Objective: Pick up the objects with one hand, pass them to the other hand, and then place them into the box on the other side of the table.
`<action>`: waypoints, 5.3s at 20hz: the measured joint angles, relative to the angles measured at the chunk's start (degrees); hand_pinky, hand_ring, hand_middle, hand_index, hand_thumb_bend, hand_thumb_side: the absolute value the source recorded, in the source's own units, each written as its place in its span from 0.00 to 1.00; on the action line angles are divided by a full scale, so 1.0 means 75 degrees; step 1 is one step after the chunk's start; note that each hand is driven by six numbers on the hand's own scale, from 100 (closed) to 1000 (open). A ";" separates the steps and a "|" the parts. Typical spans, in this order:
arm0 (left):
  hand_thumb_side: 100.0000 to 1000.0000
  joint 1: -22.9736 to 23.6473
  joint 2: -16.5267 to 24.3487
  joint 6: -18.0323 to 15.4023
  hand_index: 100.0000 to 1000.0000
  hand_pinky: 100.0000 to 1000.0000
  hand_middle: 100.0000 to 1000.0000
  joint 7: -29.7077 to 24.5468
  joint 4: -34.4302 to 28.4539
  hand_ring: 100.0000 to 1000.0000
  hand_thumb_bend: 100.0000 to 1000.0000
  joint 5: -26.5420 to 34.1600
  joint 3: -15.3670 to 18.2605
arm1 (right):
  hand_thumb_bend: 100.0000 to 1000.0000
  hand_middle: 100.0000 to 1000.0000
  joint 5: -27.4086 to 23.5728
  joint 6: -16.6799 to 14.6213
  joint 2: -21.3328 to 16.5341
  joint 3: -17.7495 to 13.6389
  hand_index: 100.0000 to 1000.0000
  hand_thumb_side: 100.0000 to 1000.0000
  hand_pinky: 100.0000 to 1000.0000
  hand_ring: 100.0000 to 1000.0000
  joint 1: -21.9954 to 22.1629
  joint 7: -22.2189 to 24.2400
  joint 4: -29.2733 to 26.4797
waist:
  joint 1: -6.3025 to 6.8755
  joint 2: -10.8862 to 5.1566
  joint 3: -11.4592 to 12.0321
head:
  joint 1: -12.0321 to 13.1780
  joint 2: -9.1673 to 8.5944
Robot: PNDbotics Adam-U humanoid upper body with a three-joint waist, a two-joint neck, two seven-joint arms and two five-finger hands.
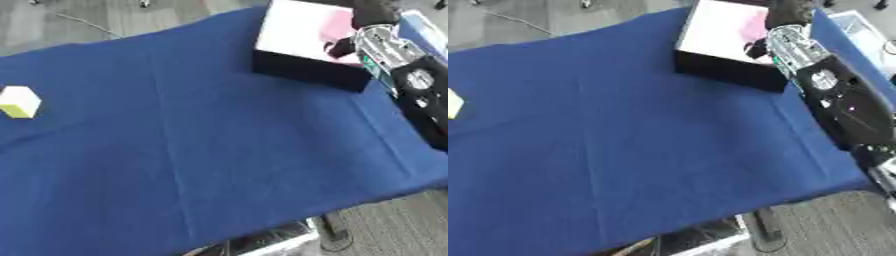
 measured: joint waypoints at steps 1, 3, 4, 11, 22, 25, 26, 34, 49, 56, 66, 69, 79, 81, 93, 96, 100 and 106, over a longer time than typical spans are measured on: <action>0.71 0.0000 0.0000 -0.0003 0.65 0.65 0.51 0.0003 0.0020 0.53 0.00 -0.0010 0.0000 | 0.38 1.00 0.0423 -0.0181 -0.0034 -0.0015 1.00 0.49 1.00 0.93 0.0015 0.0148 -0.0223 | 0.0000 0.0000 -0.0007 | 0.0004 0.0000; 0.71 0.0000 0.0001 -0.0013 0.65 0.65 0.51 0.0013 0.0041 0.53 0.00 -0.0045 -0.0001 | 0.38 1.00 0.1030 -0.0485 -0.0060 -0.0063 1.00 0.43 1.00 0.93 0.0038 0.0383 -0.0690 | 0.0000 0.0000 -0.0037 | 0.0032 0.0000; 0.70 -0.0003 0.0001 -0.0017 0.65 0.65 0.51 0.0017 0.0062 0.53 0.00 -0.0067 -0.0002 | 0.38 1.00 0.1220 -0.0606 -0.0060 -0.0079 1.00 0.37 1.00 0.92 0.0053 0.0456 -0.0941 | 0.0000 0.0000 -0.0055 | 0.0057 0.0000; 0.41 -0.0431 0.0211 -0.0379 0.71 0.69 0.58 0.0379 0.0214 0.59 0.00 -0.0832 -0.0001 | 0.24 1.00 0.1489 -0.1445 0.0575 0.0201 1.00 0.00 1.00 0.91 0.0432 -0.0534 -0.3439 | 0.0056 0.0000 -0.0276 | 0.1185 0.0000; 0.30 -0.2200 0.1076 -0.2540 0.91 0.84 0.80 0.3208 0.1107 0.78 0.69 -0.7405 -0.0389 | 0.21 1.00 -0.0081 -0.2852 0.3234 0.1563 1.00 0.00 1.00 0.94 0.0372 -0.4218 -0.3843 | 0.0102 -0.0002 -0.0793 | 0.4288 -0.0001; 0.37 -0.2257 0.1094 -0.2601 0.92 0.85 0.82 0.4173 0.1499 0.80 0.76 -0.8764 -0.0466 | 0.25 1.00 -0.0233 -0.2860 0.3336 0.1681 1.00 0.00 0.99 0.95 0.0381 -0.4284 -0.3844 | 0.0068 0.0032 -0.0853 | 0.4370 -0.0001; 0.38 -0.2323 0.1161 -0.2565 0.91 0.85 0.81 0.4347 0.1638 0.79 0.76 -0.9058 -0.0471 | 0.25 1.00 -0.0294 -0.2852 0.3381 0.1743 1.00 0.00 0.98 0.95 0.0380 -0.4286 -0.3846 | 0.0025 0.0144 -0.0981 | 0.4373 -0.0001; 0.34 -0.2716 0.1416 -0.1825 0.87 0.82 0.77 0.4735 0.2855 0.76 0.62 -1.0312 0.0059 | 0.24 0.99 -0.0870 -0.2561 0.3703 0.1937 1.00 0.00 0.94 0.97 0.0238 -0.4503 -0.3846 | -0.0043 0.0792 -0.1391 | 0.4383 -0.0001; 0.28 -0.2714 0.1267 -0.0309 0.82 0.80 0.73 0.6009 0.4233 0.72 0.42 -1.1796 0.0184 | 0.17 0.99 -0.1215 -0.2367 0.3801 0.1972 1.00 0.00 0.92 0.97 0.0305 -0.4599 -0.3846 | -0.0138 0.0825 -0.1437 | 0.4400 -0.0001; 0.24 -0.2714 0.1187 -0.0147 0.82 0.80 0.73 0.6212 0.4420 0.72 0.37 -1.1819 0.0182 | 0.05 0.99 -0.1341 -0.2270 0.3873 0.1972 1.00 0.00 0.91 0.98 0.0309 -0.4689 -0.3846 | -0.0199 0.0912 -0.1501 | 0.4459 -0.0001; 0.20 -0.2727 0.1066 0.0235 0.62 0.69 0.50 0.6719 0.4396 0.51 0.28 -1.1832 0.0180 | 0.00 0.99 -0.1452 -0.2213 0.3877 0.1972 1.00 0.00 0.91 0.98 0.0312 -0.4763 -0.3846 | -0.0215 0.0948 -0.1532 | 0.4507 -0.0001; 0.19 -0.2737 0.1064 0.0280 0.58 0.68 0.46 0.6783 0.4396 0.47 0.28 -1.1834 0.0180 | 0.00 0.99 -0.1469 -0.2185 0.3877 0.1970 1.00 0.00 0.91 0.98 0.0346 -0.4775 -0.3846 | -0.0216 0.0948 -0.1541 | 0.4519 -0.0001; 0.11 -0.2738 0.1063 0.0210 0.44 0.59 0.31 0.7299 0.4369 0.35 0.13 -1.1627 0.0188 | 0.00 0.99 -0.1511 -0.2124 0.3872 0.1946 1.00 0.00 0.91 0.98 0.0422 -0.4763 -0.3846 | -0.0224 0.0941 -0.1471 | 0.4532 -0.0001; 0.12 -0.2741 0.1065 0.0153 0.47 0.61 0.34 0.7386 0.4348 0.38 0.16 -1.1527 0.0188 | 0.00 0.99 -0.1514 -0.2115 0.3870 0.1929 1.00 0.00 0.91 0.98 0.0440 -0.4755 -0.3846 | -0.0222 0.0934 -0.1453 | 0.4532 -0.0001; 0.22 -0.2769 0.1072 0.0273 0.77 0.73 0.60 0.7078 0.4402 0.60 0.36 -1.1323 0.0187 | 0.00 0.99 -0.1514 -0.2098 0.3858 0.1926 1.00 0.00 0.91 0.98 0.0446 -0.4709 -0.3846 | -0.0173 0.0880 -0.1452 | 0.4558 -0.0001; 0.24 -0.2768 0.1072 0.0493 0.87 0.78 0.72 0.6827 0.4501 0.71 0.37 -1.1313 0.0187 | 0.00 0.99 -0.1513 -0.2096 0.3858 0.1926 1.00 0.00 0.91 0.98 0.0446 -0.4708 -0.3846 | -0.0171 0.0880 -0.1463 | 0.4563 -0.0001; 0.23 -0.2766 0.1072 0.0790 0.87 0.79 0.74 0.6497 0.4626 0.72 0.30 -1.1146 0.0235 | 0.00 0.99 -0.1513 -0.2098 0.3858 0.1926 1.00 0.00 0.90 0.98 0.0446 -0.4711 -0.3846 | -0.0172 0.0880 -0.1493 | 0.4564 -0.0001; 0.24 -0.2732 0.1070 0.1136 0.85 0.77 0.71 0.6147 0.4778 0.70 0.25 -1.0751 0.0256 | 0.00 0.99 -0.1554 -0.2094 0.3867 0.1926 1.00 0.00 0.90 0.98 0.0447 -0.4755 -0.3846 | -0.0177 0.0882 -0.1515 | 0.4574 -0.0001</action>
